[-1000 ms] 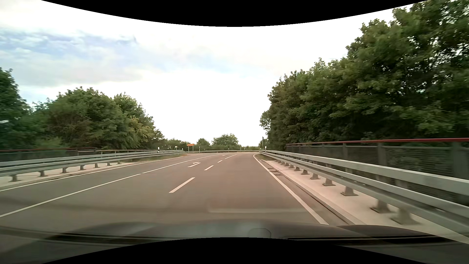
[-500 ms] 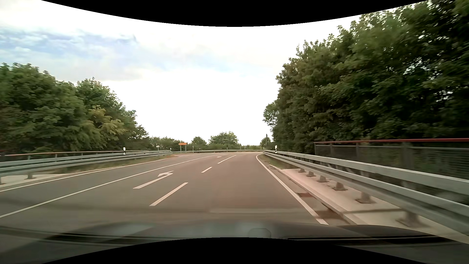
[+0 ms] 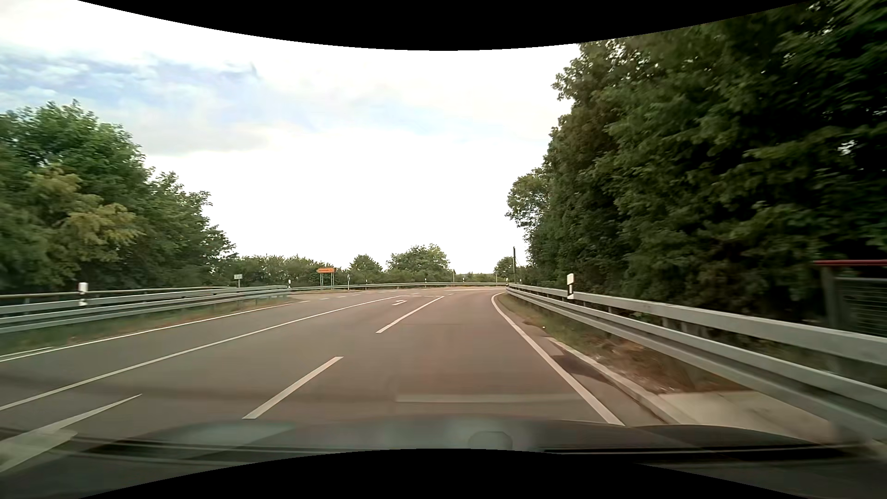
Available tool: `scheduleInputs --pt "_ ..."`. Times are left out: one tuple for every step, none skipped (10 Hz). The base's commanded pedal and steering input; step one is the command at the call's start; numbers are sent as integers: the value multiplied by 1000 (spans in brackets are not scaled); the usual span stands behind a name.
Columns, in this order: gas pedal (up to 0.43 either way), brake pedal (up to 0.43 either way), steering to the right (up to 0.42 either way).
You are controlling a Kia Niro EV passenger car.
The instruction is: Follow the waypoints while adhering to traffic rules and regulations
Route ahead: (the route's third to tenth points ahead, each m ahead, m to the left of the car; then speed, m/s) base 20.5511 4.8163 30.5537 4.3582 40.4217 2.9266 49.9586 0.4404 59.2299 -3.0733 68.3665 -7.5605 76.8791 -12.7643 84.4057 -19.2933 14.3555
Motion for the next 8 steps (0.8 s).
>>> scheduleInputs --pt "79 0 0" --pt "79 0 1" --pt "79 0 2" --pt "79 0 3" --pt "79 0 4" --pt "79 0 8" --pt "79 0 12" --pt "67 0 15"
